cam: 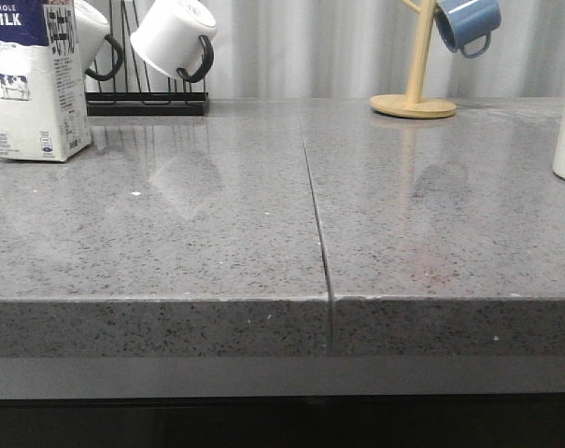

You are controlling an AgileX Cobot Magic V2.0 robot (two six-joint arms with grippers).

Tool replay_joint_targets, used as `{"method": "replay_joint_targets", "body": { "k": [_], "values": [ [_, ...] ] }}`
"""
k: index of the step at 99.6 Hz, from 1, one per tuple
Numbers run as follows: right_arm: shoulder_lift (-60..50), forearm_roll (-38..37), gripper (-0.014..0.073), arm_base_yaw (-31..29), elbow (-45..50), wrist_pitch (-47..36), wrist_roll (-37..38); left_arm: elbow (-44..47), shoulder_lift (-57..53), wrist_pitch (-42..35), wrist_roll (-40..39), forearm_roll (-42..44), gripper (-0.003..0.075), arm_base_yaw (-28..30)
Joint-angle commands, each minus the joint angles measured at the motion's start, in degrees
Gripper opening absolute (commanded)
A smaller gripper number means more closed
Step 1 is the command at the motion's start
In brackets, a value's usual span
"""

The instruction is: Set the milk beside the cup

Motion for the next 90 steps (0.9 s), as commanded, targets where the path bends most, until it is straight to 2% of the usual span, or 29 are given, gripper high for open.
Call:
{"method": "replay_joint_targets", "body": {
  "k": [1,21,47,54,66,73,90],
  "values": [
    [1.6,-0.5,-0.0036,-0.5,-6.1,0.1,-0.2,2.5,-1.6,-4.5,-0.5,-0.1,-0.002,0.1],
    [8.0,-0.5,-0.0036,-0.5,-13.4,5.4,-0.2,2.5,-1.6,-4.5,-0.5,-0.1,-0.002,0.1],
    [13.8,-0.5,-0.0024,-0.5,-14.4,3.8,-0.2,2.5,-1.6,-4.5,-0.5,-0.1,-0.002,0.1],
    [15.7,-0.5,0.0037,-0.5,-14.4,3.6,-0.2,2.5,-1.6,-4.5,-0.5,-0.1,-0.002,0.1],
    [20.1,-0.5,0.0272,-0.5,-14.4,0.4,-0.2,2.5,-1.6,-4.5,-0.5,-0.1,-0.002,0.1],
    [22.8,-0.5,0.0367,-0.5,-14.4,-3.2,-0.2,2.5,-1.6,-4.5,-0.5,-0.1,-0.002,0.1],
    [30.8,-0.6,0.0361,-1.1,-14.4,-12.9,-0.2,2.5,-1.6,-4.5,-0.5,-0.1,-0.002,0.1]
  ]
}}
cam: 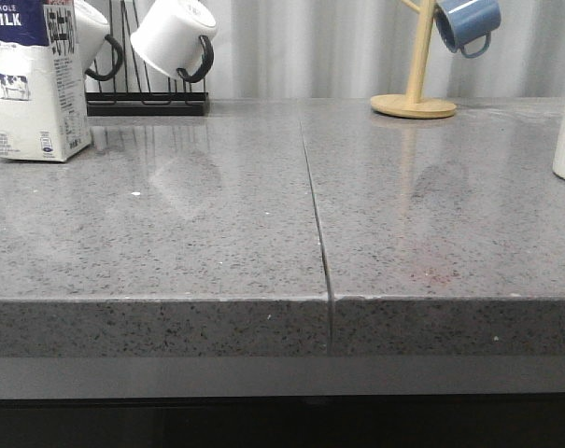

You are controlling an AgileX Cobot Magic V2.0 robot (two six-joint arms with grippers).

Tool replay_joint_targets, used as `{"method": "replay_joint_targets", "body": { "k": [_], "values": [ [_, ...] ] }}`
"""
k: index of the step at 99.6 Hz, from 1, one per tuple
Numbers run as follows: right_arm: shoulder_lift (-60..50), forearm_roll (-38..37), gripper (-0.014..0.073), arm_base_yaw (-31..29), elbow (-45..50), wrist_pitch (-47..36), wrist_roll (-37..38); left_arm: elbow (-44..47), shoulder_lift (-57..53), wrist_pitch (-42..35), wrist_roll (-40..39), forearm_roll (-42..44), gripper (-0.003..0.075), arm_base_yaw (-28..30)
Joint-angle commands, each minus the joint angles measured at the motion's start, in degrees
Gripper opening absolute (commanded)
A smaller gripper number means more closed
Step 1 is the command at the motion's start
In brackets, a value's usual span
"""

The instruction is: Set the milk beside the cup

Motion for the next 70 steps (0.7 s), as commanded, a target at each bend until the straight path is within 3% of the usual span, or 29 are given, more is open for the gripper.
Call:
{"method": "replay_joint_targets", "body": {
  "k": [1,35,53,70],
  "values": [
    [4.6,-0.6,0.0361,-1.0,-2.0,-10.5,-0.2,2.5,-1.6,-4.5,-0.5,-0.1,-0.002,0.1],
    [22.8,-0.6,0.0361,-10.0,-2.0,-30.3,-1.2,2.5,-1.6,-4.5,-0.5,-0.1,-0.002,0.1],
    [31.1,-0.5,0.0361,-10.6,-2.0,-41.1,-1.2,2.5,-1.6,-4.5,-0.5,-0.1,-0.002,0.1],
    [37.5,2.5,0.0361,-10.6,-2.0,-45.5,-1.7,2.5,-1.6,-4.5,-0.5,-0.1,-0.002,0.1]
  ]
}}
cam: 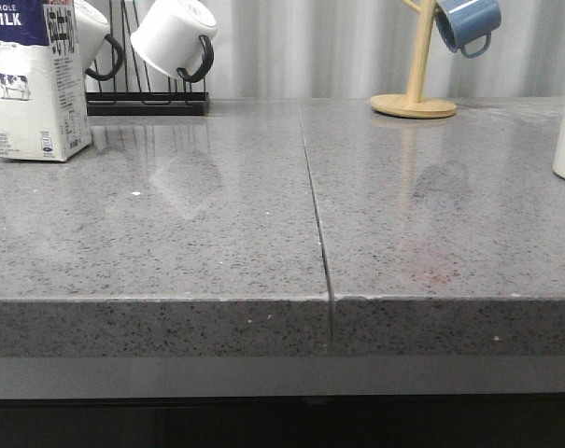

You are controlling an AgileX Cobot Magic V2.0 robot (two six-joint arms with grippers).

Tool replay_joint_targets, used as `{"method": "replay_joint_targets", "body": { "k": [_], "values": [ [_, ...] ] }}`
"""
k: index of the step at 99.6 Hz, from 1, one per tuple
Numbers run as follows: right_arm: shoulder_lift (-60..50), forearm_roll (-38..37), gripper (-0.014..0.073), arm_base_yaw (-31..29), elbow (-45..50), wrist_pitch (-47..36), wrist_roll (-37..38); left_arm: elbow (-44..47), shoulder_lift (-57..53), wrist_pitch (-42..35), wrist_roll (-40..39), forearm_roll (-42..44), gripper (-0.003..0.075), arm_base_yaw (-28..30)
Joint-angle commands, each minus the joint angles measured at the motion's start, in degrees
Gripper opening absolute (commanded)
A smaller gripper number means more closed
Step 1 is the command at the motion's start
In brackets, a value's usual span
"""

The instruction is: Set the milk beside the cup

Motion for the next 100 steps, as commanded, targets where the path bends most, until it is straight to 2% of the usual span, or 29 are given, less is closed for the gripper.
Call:
{"method": "replay_joint_targets", "body": {
  "k": [1,27,87,92,100],
  "values": [
    [2.3,1.8,0.0361,-0.4,-2.0,-7.5,-1.3,2.5,-1.6,-4.5,-0.5,-0.1,-0.002,0.1],
    [10.2,4.9,0.0361,-0.4,-2.6,-14.5,-3.7,2.5,-1.6,-4.5,-0.5,-0.1,-0.002,0.1],
    [24.3,6.2,0.0359,-0.4,-14.9,-14.8,-4.5,2.5,-1.6,-4.5,-0.5,-0.1,-0.002,0.1],
    [25.0,6.2,0.0328,-0.4,-15.7,-14.8,-4.5,2.5,-1.6,-4.5,-0.5,-0.1,-0.002,0.1],
    [25.7,6.0,0.0196,-0.4,-16.5,-14.6,-4.5,2.5,-1.6,-4.5,-0.5,-0.1,-0.002,0.1]
  ]
}}
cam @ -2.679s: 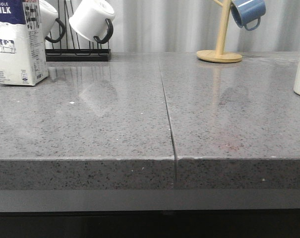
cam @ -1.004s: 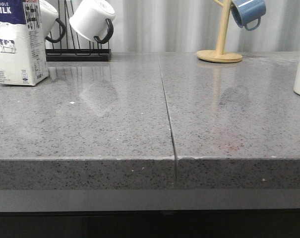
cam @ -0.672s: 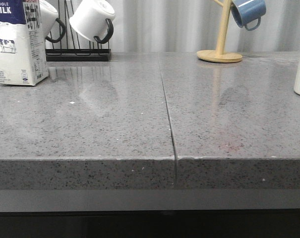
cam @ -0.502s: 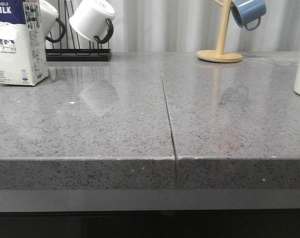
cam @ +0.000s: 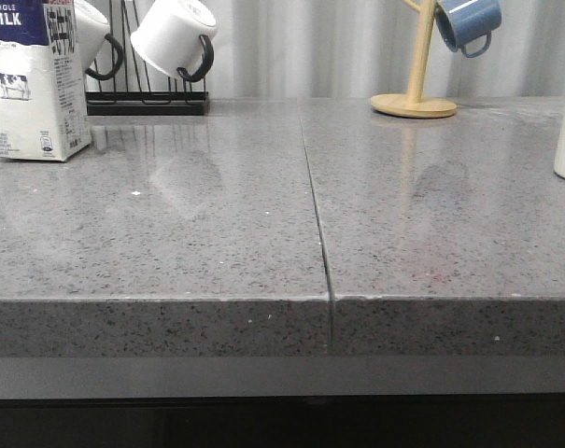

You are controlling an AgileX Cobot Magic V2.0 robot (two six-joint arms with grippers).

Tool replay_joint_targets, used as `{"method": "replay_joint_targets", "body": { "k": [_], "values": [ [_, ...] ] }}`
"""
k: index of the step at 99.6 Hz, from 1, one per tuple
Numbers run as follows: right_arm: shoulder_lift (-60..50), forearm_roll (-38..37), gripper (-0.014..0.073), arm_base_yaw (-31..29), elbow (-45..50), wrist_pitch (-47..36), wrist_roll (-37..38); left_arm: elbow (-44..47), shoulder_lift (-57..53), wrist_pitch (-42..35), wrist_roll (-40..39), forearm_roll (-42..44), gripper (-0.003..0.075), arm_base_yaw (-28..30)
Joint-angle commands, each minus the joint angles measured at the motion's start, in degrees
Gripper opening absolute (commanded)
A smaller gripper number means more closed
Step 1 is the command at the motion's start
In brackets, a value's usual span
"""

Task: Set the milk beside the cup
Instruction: 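Grasp the white HOME mug by its handle with the right gripper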

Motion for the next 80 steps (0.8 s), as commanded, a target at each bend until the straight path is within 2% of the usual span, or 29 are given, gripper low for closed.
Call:
{"method": "replay_joint_targets", "body": {
  "k": [1,11,18,34,46,80],
  "values": [
    [-0.8,-0.3,0.0183,-0.4,-2.4,-4.5,-0.6,2.5,-1.6,-4.5,-0.5,-0.1,-0.002,0.1],
    [-0.8,-0.3,-0.0001,-0.4,-2.7,-4.5,-0.6,2.5,-1.6,-4.5,-0.5,-0.1,-0.002,0.1],
    [-0.8,-0.3,-0.0073,-0.4,-2.7,-4.5,-0.6,2.5,-1.6,-4.5,-0.5,-0.1,-0.002,0.1],
    [-1.4,-1.0,-0.0067,0.1,-2.8,-4.5,-0.2,2.5,-1.6,-4.5,-0.5,-0.1,-0.002,0.1],
    [-3.4,-2.6,-0.0067,2.8,-2.8,-3.5,-0.1,2.5,-1.6,-4.5,-0.5,-0.1,-0.0021,0.1],
    [-4.3,-2.6,-0.0067,18.8,-4.1,-4.5,2.8,2.5,-1.6,-4.5,-0.5,-0.1,-0.0021,0.1]
  ]
}}
